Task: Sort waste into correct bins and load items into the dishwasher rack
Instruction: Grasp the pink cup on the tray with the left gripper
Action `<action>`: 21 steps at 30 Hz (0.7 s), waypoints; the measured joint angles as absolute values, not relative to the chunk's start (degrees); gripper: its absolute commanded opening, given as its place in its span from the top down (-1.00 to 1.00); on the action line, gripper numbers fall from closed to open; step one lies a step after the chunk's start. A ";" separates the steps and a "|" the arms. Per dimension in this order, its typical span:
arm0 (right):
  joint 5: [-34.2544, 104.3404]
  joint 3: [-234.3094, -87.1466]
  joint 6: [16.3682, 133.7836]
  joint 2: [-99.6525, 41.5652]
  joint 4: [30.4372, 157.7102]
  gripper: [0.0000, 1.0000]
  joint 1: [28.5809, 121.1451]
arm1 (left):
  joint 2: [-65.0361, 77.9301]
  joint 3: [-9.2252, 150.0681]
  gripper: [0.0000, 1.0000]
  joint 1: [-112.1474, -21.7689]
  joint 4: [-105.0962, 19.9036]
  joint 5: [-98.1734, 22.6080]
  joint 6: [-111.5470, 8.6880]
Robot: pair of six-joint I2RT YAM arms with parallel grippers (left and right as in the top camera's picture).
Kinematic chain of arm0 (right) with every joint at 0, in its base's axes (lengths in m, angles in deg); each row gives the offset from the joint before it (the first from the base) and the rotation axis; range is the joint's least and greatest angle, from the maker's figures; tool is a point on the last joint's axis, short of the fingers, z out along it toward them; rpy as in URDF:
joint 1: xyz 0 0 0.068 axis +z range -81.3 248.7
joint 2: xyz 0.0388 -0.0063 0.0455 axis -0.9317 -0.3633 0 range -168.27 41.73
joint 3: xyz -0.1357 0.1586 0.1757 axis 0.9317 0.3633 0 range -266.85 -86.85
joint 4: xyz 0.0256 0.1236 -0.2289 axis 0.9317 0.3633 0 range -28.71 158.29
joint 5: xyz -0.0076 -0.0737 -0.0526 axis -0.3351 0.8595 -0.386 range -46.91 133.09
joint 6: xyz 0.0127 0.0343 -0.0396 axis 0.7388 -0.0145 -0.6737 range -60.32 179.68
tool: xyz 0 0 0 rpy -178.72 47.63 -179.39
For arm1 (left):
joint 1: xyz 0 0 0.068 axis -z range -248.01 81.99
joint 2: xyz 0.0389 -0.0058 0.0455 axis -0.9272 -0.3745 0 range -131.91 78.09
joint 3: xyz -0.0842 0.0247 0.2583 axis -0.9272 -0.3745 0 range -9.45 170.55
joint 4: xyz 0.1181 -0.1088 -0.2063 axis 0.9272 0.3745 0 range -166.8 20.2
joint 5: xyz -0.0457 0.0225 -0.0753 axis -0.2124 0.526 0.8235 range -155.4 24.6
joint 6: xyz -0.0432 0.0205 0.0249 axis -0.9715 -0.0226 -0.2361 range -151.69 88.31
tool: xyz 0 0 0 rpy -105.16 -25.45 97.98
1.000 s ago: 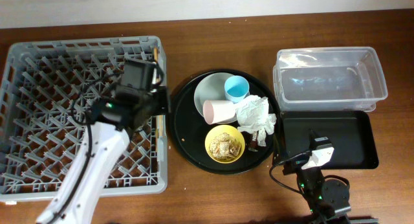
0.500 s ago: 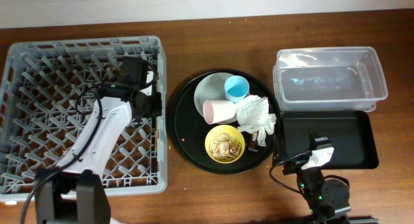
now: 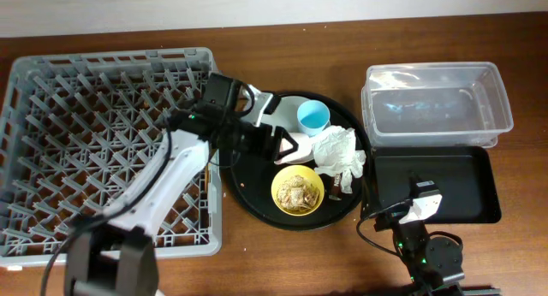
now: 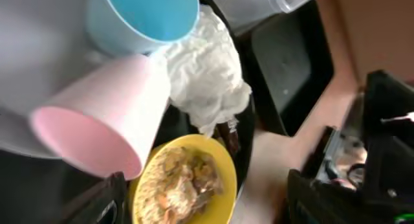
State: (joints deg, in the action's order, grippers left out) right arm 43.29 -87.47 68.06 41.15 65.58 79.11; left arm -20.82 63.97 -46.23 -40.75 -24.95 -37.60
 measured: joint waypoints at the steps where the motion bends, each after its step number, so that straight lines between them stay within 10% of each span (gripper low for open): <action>1: 43.29 -87.47 68.06 41.15 65.58 -0.97 79.11 | -22.55 63.97 -0.54 -46.31 -40.99 -22.77 -37.39; 8: 43.29 -87.47 68.08 41.15 65.58 -0.97 79.11 | -27.94 63.97 -0.24 -46.36 -41.58 -19.99 -36.58; 15: 43.29 -87.47 68.06 41.15 65.58 -0.97 79.11 | -31.16 63.97 0.62 -46.42 -45.67 -19.25 -36.45; 21: 43.29 -87.47 68.08 41.15 65.58 -0.97 79.11 | -31.16 64.00 0.61 -46.40 -46.21 -19.29 -36.38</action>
State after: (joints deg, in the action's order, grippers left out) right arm 43.29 -87.47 68.08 41.15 65.58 79.11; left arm -31.16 64.00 -46.40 -46.21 -19.29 -36.38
